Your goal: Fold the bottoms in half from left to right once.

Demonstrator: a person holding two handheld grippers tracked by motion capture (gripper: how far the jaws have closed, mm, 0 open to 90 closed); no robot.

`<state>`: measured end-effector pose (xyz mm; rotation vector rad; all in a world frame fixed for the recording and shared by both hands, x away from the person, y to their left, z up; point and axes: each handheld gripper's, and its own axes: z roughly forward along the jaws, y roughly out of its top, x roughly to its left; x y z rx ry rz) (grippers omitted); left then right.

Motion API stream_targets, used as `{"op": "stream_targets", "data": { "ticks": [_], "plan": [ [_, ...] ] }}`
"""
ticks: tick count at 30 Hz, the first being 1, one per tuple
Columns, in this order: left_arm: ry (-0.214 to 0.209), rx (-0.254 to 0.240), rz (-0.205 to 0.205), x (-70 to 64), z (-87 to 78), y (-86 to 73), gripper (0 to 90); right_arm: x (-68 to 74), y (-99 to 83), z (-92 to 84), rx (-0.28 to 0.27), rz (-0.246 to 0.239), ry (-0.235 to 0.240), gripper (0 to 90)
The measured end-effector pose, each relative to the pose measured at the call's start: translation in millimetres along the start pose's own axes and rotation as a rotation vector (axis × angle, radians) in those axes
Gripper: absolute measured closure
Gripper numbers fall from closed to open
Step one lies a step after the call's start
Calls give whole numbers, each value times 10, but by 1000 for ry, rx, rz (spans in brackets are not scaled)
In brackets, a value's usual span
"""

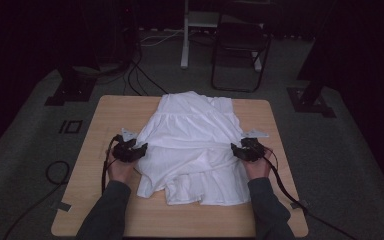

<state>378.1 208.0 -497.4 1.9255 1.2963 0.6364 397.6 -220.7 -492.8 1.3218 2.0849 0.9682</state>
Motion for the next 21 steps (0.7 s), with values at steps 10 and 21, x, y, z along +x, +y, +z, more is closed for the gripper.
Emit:
{"op": "stream_targets", "data": {
  "ticks": [10, 21],
  "plan": [
    [-59, -4, 54, -195, -494, -516, 431, 586, -133, 12, 21, -94, 186, 343],
    [-160, 131, 169, -571, -466, -893, 359, 605, -199, 79, 98, -165, 123, 852]
  ]
}}
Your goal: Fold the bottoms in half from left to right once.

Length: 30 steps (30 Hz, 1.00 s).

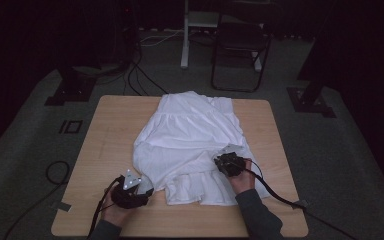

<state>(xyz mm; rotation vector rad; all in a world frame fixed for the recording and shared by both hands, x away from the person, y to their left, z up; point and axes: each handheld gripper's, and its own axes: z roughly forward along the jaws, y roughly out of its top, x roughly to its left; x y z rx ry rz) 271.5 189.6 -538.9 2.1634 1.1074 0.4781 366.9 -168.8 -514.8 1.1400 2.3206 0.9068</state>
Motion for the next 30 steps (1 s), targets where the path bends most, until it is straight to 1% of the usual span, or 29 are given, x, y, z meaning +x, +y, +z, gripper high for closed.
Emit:
{"op": "stream_targets", "data": {
  "ticks": [1, 2, 3, 4, 5, 6, 7, 8, 9, 10, 11, 12, 13, 14, 15, 16, 17, 18, 19, 20, 21, 22, 23, 25, 26, 27, 28, 29, 30],
  "plan": [
    [-12, -7, -21, 35, 9, -4, 353, -15, 1, -57, -18, -7, -10, 866],
    [-5, -3, -29, 52, 8, -3, 369, -44, -5, -135, -36, -3, -16, 873],
    [9, -4, -23, 75, 4, -6, 392, -67, -13, -184, -46, -5, -24, 875],
    [-1, -7, -29, 117, 0, -11, 425, -99, -32, -254, -55, 2, -35, 878],
    [-16, -10, -37, 154, -7, -16, 485, -149, -65, -343, -67, 9, -46, 879],
    [-17, -14, -38, 176, -15, -17, 573, -193, -99, -418, -77, 20, -52, 879],
    [-15, -18, -35, 204, -34, -16, 676, -228, -127, -474, -86, 29, -52, 879],
    [-24, -34, -55, 248, -72, -12, 788, -275, -169, -551, -95, 41, -50, 879],
    [-36, -50, -71, 277, -111, -7, 840, -331, -229, -649, -111, 57, -47, 879],
    [-40, -86, -86, 313, -188, 6, 873, -362, -268, -707, -120, 67, -48, 880],
    [-34, -102, -86, 329, -245, 16, 876, -411, -335, -801, -128, 86, -49, 880],
    [-26, -127, -88, 345, -329, 32, 879, -440, -377, -853, -134, 95, -51, 880],
    [-25, -163, -91, 362, -444, 50, 880, -474, -432, -921, -141, 108, -53, 880],
    [-24, -182, -94, 371, -517, 61, 881, -510, -499, -1004, -147, 124, -53, 880],
    [-32, -215, -102, 382, -641, 74, 881, -526, -539, -1054, -151, 129, -59, 880],
    [-50, -243, -109, 388, -743, 81, 884, -546, -601, -1136, -157, 134, -68, 880],
    [-61, -267, -109, 381, -833, 90, 884, -558, -650, -1201, -162, 139, -66, 880],
    [-75, -280, -107, 370, -896, 98, 884, -566, -698, -1265, -173, 144, -64, 880],
    [-97, -299, -98, 335, -988, 115, 884, -569, -731, -1312, -179, 150, -59, 880],
    [-97, -299, -98, 335, -988, 115, 884, -569, -731, -1312, -179, 150, -59, 880],
    [-118, -311, -68, 240, -1090, 148, 883, -543, -824, -1430, -192, 157, -58, 880],
    [-118, -311, -68, 240, -1090, 148, 883, -543, -824, -1430, -192, 157, -58, 880],
    [-139, -313, -50, 171, -1115, 162, 882, -504, -889, -1476, -180, 144, -82, 880],
    [-154, -297, -47, 133, -1069, 164, 873, -486, -962, -1464, -150, 133, -91, 880],
    [-154, -297, -47, 133, -1069, 164, 844, -486, -962, -1464, -150, 133, -91, 880],
    [-171, -267, -45, 117, -984, 158, 808, -503, -1047, -1379, -100, 125, -112, 880],
    [-171, -267, -45, 117, -984, 158, 780, -503, -1047, -1379, -100, 125, -112, 880],
    [-170, -249, -43, 114, -915, 147, 753, -544, -1144, -1253, -48, 137, -118, 878],
    [-170, -249, -43, 114, -915, 147, 717, -544, -1144, -1253, -48, 137, -118, 878]
  ]
}}
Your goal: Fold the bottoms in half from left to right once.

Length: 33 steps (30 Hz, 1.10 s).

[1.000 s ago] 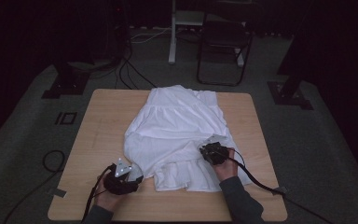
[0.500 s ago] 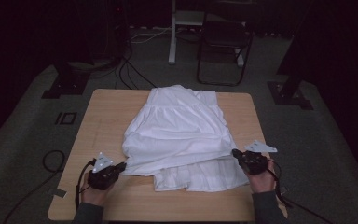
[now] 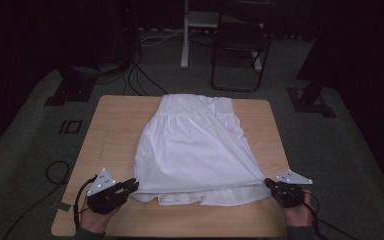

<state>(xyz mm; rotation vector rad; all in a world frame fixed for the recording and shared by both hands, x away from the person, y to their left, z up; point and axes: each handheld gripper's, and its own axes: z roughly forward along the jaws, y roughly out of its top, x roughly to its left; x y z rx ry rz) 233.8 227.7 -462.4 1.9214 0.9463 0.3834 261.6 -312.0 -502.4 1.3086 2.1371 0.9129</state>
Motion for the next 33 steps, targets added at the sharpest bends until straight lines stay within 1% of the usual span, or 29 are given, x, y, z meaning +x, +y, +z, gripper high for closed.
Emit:
{"op": "stream_targets", "data": {
  "ticks": [1, 2, 3, 4, 5, 8, 9, 10, 11, 12, 13, 14, 15, 16, 17, 18, 19, 20, 21, 22, 23, 24, 25, 26, 27, 28, 29, 32, 33],
  "plan": [
    [6, -4, -6, 26, 24, -10, 660, -50, -88, 137, 55, 20, 24, 867],
    [6, -4, -6, 26, 24, -10, 609, -50, -88, 137, 55, 20, 24, 867],
    [28, -11, -16, 64, 27, -1, 577, -78, -137, 215, 78, 47, 36, 719],
    [28, -11, -16, 64, 27, -1, 547, -78, -137, 215, 78, 47, 36, 719],
    [48, -20, -36, 128, 29, 17, 519, -94, -126, 205, 56, 69, 23, 596],
    [65, -20, -46, 165, 39, 28, 479, -104, -102, 177, 34, 79, 19, 555],
    [85, -22, -56, 250, 80, 55, 461, -138, 12, 91, -43, 107, 18, 503],
    [99, -7, -61, 333, 150, 86, 445, -140, 61, 84, -58, 108, 22, 495],
    [99, -7, -61, 333, 150, 86, 434, -137, 101, 94, -65, 105, 30, 483],
    [126, 17, -60, 440, 271, 126, 430, -122, 168, 131, -71, 93, 37, 475],
    [126, 17, -60, 440, 271, 126, 426, -111, 208, 167, -73, 83, 38, 471],
    [153, 37, -69, 575, 422, 169, 422, -90, 274, 250, -66, 66, 45, 466],
    [153, 37, -69, 575, 422, 169, 416, -90, 274, 250, -66, 66, 45, 466],
    [206, 59, -82, 758, 607, 217, 403, -61, 370, 421, -57, 43, 51, 449],
    [206, 59, -82, 758, 607, 217, 402, -61, 370, 421, -57, 43, 51, 449],
    [219, 66, -108, 870, 706, 242, 395, -44, 481, 631, -31, 27, 53, 437],
    [225, 67, -128, 932, 766, 256, 395, -44, 481, 631, -31, 27, 53, 437],
    [226, 76, -153, 1026, 864, 280, 391, -38, 598, 795, -22, 24, 61, 427],
    [228, 85, -167, 1091, 940, 298, 391, -38, 598, 795, -22, 24, 61, 427],
    [228, 106, -188, 1186, 1088, 333, 386, -45, 725, 938, -25, 14, 57, 418],
    [228, 106, -188, 1186, 1088, 333, 386, -45, 725, 938, -25, 14, 57, 418],
    [232, 124, -197, 1249, 1202, 357, 386, -65, 837, 1055, -24, 18, 58, 415],
    [232, 124, -197, 1249, 1202, 357, 386, -65, 837, 1055, -24, 18, 58, 415],
    [230, 148, -212, 1310, 1323, 379, 386, -92, 961, 1174, -29, 28, 72, 410],
    [230, 148, -212, 1310, 1323, 379, 386, -92, 961, 1174, -29, 28, 72, 410],
    [221, 157, -235, 1370, 1430, 390, 386, -118, 1076, 1281, -32, 35, 79, 405],
    [221, 157, -235, 1370, 1430, 390, 387, -118, 1076, 1281, -32, 35, 79, 405],
    [198, 173, -282, 1477, 1586, 380, 388, -159, 1233, 1493, -25, 69, 89, 389],
    [198, 173, -282, 1477, 1586, 380, 398, -159, 1233, 1493, -25, 69, 89, 389]
  ]
}}
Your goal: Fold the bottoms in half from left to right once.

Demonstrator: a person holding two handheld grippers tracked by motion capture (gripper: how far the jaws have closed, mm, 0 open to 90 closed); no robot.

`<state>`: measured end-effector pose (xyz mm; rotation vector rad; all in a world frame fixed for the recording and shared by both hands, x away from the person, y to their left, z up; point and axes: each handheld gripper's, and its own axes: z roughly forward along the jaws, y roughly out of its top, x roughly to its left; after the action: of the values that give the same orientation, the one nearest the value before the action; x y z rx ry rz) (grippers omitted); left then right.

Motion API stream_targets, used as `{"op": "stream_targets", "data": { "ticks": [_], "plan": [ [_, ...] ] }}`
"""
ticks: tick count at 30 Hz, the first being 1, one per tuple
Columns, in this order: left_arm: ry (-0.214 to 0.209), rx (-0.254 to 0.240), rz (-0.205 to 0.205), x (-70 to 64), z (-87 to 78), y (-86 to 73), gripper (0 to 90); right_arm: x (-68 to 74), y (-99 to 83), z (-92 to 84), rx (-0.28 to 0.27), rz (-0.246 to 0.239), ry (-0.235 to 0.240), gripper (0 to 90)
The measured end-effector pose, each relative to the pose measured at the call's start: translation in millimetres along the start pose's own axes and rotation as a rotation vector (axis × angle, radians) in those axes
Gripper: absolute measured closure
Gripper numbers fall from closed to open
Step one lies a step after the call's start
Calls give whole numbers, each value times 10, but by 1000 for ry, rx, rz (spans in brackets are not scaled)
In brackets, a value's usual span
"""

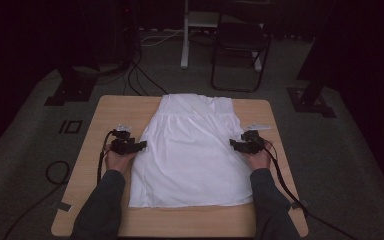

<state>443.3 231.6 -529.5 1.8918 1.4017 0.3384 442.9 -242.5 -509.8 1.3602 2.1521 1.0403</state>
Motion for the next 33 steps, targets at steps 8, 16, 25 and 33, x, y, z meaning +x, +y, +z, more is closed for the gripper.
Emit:
{"op": "stream_targets", "data": {
  "ticks": [8, 16, 25, 33],
  "plan": [
    [-52, 28, 16, -5, 67, -14, 812, -26, 54, 246, 84, -32, -17, 886],
    [-37, -76, 52, -47, -212, -112, 894, -333, 21, 9, 6, 57, -168, 890],
    [-34, -55, 105, -107, -329, -423, 895, -283, -350, 9, 88, 44, -105, 889],
    [-41, -48, 160, -273, -714, -781, 894, -3, -703, -372, 92, -7, -87, 890]
  ]
}}
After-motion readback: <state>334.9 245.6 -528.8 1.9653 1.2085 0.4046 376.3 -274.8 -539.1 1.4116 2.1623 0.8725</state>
